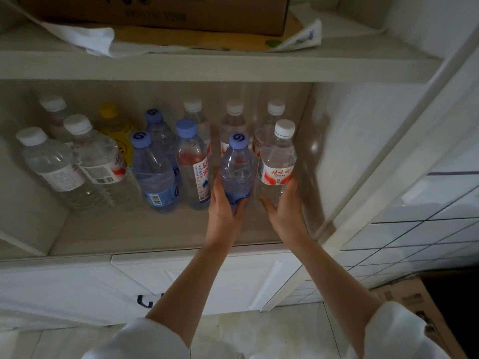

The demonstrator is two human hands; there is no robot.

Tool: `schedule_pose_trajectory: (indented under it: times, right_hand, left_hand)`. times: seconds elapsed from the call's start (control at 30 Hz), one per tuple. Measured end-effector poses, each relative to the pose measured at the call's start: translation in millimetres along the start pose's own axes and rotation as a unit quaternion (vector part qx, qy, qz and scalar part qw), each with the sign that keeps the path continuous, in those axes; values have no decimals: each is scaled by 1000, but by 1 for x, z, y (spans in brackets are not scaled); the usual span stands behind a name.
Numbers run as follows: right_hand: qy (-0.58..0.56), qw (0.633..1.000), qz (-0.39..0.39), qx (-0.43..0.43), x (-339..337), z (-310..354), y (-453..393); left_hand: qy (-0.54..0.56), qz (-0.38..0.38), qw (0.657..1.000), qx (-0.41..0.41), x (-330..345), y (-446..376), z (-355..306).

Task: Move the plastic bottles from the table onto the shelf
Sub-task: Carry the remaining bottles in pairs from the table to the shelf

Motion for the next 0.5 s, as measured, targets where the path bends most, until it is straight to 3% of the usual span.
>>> schedule_pose_trajectory:
  times: [0.5]
  right_hand:
    - [15, 1000, 3, -7, 4, 1, 2]
  left_hand:
    - [-20, -31, 999, -1, -3, 2, 2]
Point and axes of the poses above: each hand's wrist, its own y-axis away from the middle knuckle, its own x-axis out of the palm, z = x × y, the point moved 7 cm from there along -y, towards the middle knuckle, and after that the axes turned 11 degrees about -z, right-handed, at the moved point
